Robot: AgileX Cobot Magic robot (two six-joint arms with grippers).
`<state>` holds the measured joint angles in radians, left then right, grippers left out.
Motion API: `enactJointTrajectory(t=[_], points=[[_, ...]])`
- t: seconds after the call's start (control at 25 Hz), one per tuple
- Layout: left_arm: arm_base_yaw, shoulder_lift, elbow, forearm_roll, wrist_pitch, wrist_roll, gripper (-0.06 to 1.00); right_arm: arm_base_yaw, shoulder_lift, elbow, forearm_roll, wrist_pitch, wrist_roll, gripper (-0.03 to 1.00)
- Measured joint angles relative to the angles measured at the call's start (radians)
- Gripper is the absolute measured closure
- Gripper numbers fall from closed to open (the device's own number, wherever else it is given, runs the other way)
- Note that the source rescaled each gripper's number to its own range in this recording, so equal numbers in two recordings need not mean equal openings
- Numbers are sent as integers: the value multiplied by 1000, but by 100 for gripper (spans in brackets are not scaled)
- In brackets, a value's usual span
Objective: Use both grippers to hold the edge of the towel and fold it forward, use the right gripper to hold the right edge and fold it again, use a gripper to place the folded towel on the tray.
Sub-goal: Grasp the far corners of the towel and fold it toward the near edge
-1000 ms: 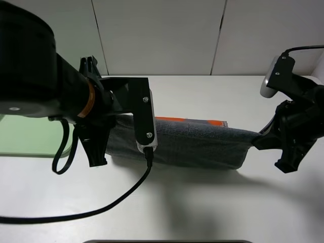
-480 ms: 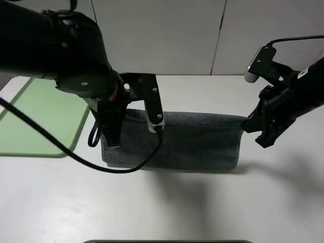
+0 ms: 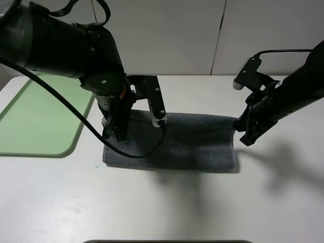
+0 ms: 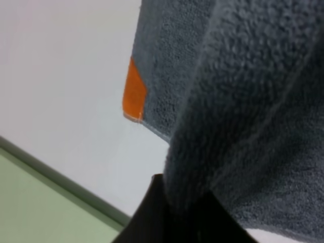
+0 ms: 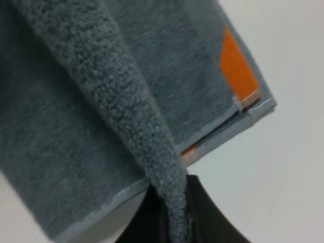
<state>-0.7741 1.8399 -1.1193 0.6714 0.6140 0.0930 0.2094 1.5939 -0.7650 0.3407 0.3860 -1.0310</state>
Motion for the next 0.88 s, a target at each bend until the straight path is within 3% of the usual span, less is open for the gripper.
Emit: enactJointTrajectory(t=[0.32, 0.88], points=[[41, 41, -4, -13, -47, 0, 94, 9, 42, 0, 0, -75, 0, 97], [55, 48, -5, -27, -67, 0, 90, 9, 42, 0, -4, -92, 0, 95]])
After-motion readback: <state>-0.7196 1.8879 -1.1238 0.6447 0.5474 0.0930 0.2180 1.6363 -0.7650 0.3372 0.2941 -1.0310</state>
